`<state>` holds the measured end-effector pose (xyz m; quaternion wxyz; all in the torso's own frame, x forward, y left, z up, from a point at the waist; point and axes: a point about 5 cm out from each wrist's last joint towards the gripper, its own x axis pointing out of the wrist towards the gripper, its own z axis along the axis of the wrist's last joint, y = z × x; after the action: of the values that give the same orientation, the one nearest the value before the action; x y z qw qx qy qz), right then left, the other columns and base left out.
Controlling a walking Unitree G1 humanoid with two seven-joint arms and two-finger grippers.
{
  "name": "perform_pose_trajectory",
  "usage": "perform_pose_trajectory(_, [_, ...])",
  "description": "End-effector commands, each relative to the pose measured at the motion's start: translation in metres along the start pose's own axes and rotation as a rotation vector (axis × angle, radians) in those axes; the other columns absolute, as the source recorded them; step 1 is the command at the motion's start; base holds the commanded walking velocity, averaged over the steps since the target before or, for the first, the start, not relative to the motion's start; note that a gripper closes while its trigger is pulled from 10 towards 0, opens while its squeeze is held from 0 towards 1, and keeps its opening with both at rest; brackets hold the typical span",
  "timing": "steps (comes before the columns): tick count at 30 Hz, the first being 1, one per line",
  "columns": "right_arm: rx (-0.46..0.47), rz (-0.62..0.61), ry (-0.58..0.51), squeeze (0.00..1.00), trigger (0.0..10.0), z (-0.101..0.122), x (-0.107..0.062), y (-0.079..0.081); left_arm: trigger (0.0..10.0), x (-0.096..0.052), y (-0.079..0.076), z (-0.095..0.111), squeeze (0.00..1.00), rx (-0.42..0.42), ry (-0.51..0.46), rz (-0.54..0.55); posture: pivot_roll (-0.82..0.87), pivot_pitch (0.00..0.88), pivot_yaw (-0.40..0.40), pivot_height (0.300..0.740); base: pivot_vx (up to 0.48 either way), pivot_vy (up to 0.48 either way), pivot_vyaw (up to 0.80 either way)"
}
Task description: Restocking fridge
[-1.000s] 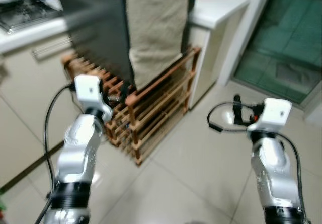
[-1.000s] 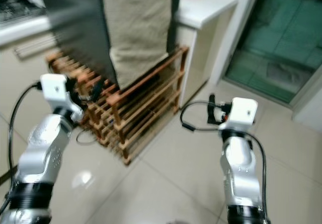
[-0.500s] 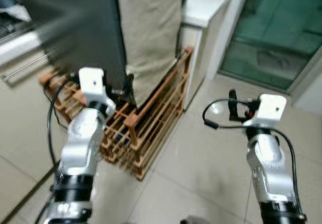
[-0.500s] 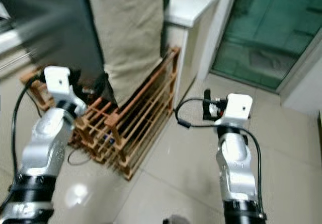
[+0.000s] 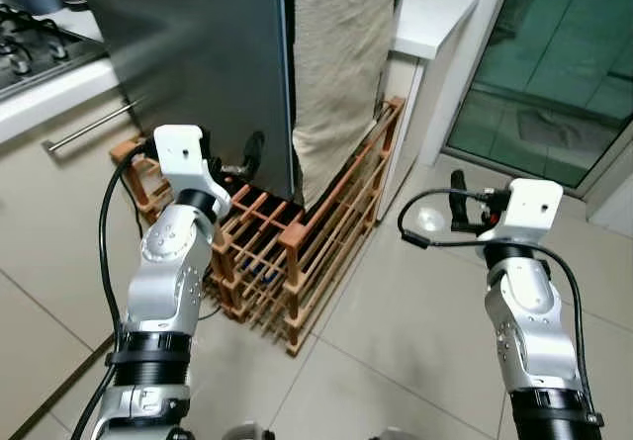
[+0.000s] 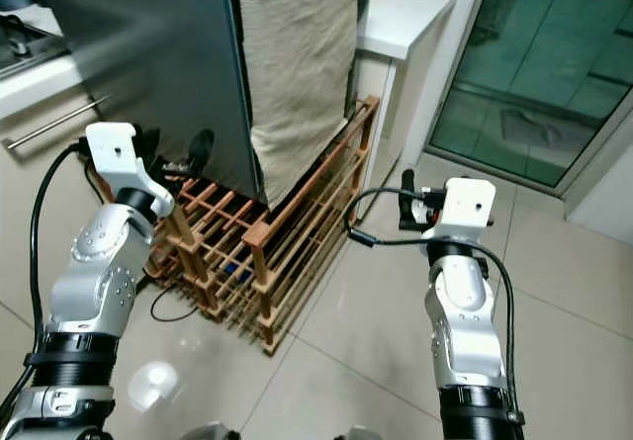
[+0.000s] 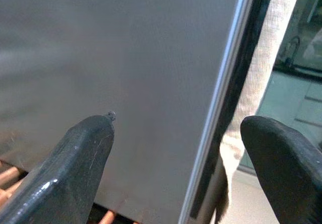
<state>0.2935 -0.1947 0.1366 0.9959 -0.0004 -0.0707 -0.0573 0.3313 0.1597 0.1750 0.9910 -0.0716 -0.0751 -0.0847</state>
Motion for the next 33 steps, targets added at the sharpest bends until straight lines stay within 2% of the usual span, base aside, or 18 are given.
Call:
perform_pose_trajectory(1, [0.016, -0.014, -0.044, 0.0, 10.0, 0.012, 0.004, -0.001, 10.0, 0.006, -0.009, 0.014, 0.0, 0.012, -0.041, -0.035, -0.07, 0.0, 0.001, 0.711, 0.0, 0.0, 0.0])
perform_pose_trajectory(6, [0.021, -0.019, -0.026, 0.0, 10.0, 0.007, 0.004, 0.0, 10.0, 0.007, -0.011, 0.015, 0.0, 0.021, -0.049, -0.047, -0.08, 0.0, 0.005, 0.711, 0.0, 0.0, 0.0])
perform_pose_trajectory(8, [0.001, -0.026, -0.049, 0.0, 10.0, 0.012, 0.003, -0.001, 10.0, 0.005, -0.008, 0.015, 0.0, 0.028, -0.048, -0.038, -0.08, 0.0, 0.009, 0.711, 0.0, 0.0, 0.0])
perform_pose_trajectory(9, [-0.054, -0.039, -0.155, 0.0, 10.0, 0.034, -0.003, -0.003, 10.0, -0.002, -0.002, 0.025, 0.0, 0.035, -0.101, -0.02, -0.08, 0.0, 0.01, 0.711, 0.0, 0.0, 0.0])
perform_pose_trajectory(10, [-0.078, -0.051, -0.212, 0.0, 10.0, 0.047, -0.008, -0.004, 10.0, -0.007, 0.0, 0.034, 0.0, 0.04, -0.153, -0.014, -0.08, 0.0, 0.01, 0.711, 0.0, 0.0, 0.0])
perform_pose_trajectory(11, [-0.111, -0.055, -0.293, 0.0, 10.0, 0.066, -0.019, -0.004, 10.0, -0.019, 0.001, 0.049, 0.0, 0.058, -0.23, -0.003, -0.08, 0.0, 0.005, 0.711, 0.0, 0.0, 0.0])
perform_pose_trajectory(12, [-0.111, -0.055, -0.293, 0.0, 10.0, 0.066, -0.019, -0.004, 10.0, -0.019, 0.001, 0.049, 0.0, 0.058, -0.23, -0.003, -0.08, 0.0, 0.005, 0.711, 0.0, 0.0, 0.0])
perform_pose_trajectory(13, [-0.133, -0.043, -0.339, 0.0, 10.0, 0.077, -0.025, -0.004, 10.0, -0.026, -0.001, 0.059, 0.0, 0.061, -0.276, -0.012, -0.08, 0.0, 0.005, 0.711, 0.0, 0.0, 0.0])
perform_pose_trajectory(15, [-0.157, -0.045, -0.464, 0.0, 10.0, 0.107, -0.035, -0.006, 10.0, -0.039, -0.02, 0.091, 0.0, 0.103, -0.4, -0.049, -0.07, 0.0, -0.011, 0.711, 0.0, 0.0, 0.0])
perform_pose_trajectory(18, [-0.156, -0.068, -0.524, 0.0, 10.0, 0.123, -0.027, -0.008, 10.0, -0.031, -0.037, 0.108, 0.0, 0.049, -0.469, -0.105, -0.07, 0.0, -0.022, 0.711, 0.0, 0.0, 0.0])
perform_pose_trajectory(22, [-0.17, -0.051, -0.533, 0.0, 10.0, 0.124, -0.019, -0.001, 10.0, -0.025, -0.042, 0.104, 0.0, 0.048, -0.458, -0.129, -0.07, 0.0, -0.023, 0.711, 0.0, 0.0, 0.0])
perform_pose_trajectory(29, [-0.179, -0.078, -0.496, 0.0, 10.0, 0.119, -0.014, -0.002, 10.0, -0.025, -0.045, 0.105, 0.0, 0.02, -0.451, -0.133, -0.08, 0.0, -0.012, 0.711, 0.459, 0.0, 0.0])
perform_pose_trajectory(33, [-0.181, -0.072, -0.463, 0.0, 10.0, 0.111, -0.012, -0.001, 10.0, -0.022, -0.041, 0.103, 0.0, -0.001, -0.436, -0.103, -0.08, 0.0, -0.009, 0.711, 0.46, 0.0, 0.0])
